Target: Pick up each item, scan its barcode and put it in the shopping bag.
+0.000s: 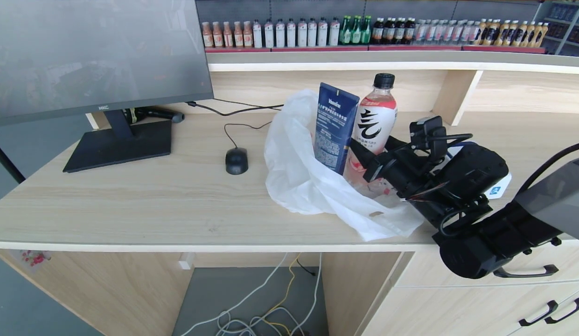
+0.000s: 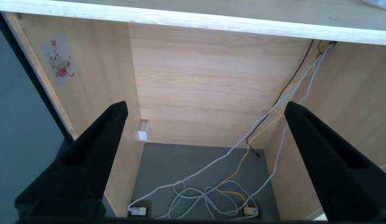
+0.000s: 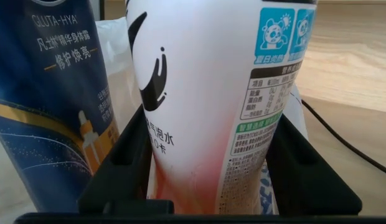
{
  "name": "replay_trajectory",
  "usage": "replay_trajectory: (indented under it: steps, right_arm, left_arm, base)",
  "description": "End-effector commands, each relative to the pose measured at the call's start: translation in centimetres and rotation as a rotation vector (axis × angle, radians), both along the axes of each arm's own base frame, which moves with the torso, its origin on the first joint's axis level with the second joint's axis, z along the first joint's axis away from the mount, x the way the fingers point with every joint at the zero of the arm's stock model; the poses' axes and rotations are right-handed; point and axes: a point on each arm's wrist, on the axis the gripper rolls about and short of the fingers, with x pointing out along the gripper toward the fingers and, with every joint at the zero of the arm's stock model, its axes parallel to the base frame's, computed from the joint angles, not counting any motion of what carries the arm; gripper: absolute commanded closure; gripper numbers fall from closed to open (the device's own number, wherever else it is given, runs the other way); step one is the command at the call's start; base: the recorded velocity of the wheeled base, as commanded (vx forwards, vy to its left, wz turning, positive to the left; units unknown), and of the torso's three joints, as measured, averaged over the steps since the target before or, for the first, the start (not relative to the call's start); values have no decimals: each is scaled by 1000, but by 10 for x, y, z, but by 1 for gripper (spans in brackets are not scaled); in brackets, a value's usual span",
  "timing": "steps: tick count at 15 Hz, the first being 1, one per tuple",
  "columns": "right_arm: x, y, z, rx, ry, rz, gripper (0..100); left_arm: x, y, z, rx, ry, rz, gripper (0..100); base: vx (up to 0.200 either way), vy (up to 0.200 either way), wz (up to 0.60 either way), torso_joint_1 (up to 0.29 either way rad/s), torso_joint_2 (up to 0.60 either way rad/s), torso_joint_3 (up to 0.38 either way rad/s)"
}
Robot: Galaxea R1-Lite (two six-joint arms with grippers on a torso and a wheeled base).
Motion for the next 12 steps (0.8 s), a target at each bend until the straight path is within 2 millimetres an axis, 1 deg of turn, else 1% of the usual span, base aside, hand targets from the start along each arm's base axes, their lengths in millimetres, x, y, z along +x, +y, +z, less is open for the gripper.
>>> replay_trajectory:
  steps: [1, 9, 10, 12]
  right_arm:
    - [-1, 0, -2, -2, 6, 1, 100]
    - [-5, -1, 4, 1, -4, 4, 100]
    - [-5, -1, 5, 4, -6, 5, 0]
    - [-6, -2, 8, 11, -16, 6, 0]
  left_arm:
    - [0, 0, 0, 0, 0, -1, 0]
    - [0, 0, 0, 0, 0, -1, 0]
    - [0, 0, 0, 0, 0, -1, 0]
    - [0, 0, 0, 0, 0, -1, 0]
  base:
    - [0, 0, 0, 0, 0, 0]
    - [0, 0, 0, 0, 0, 0]
    - [0, 0, 0, 0, 0, 0]
    - [0, 0, 0, 0, 0, 0]
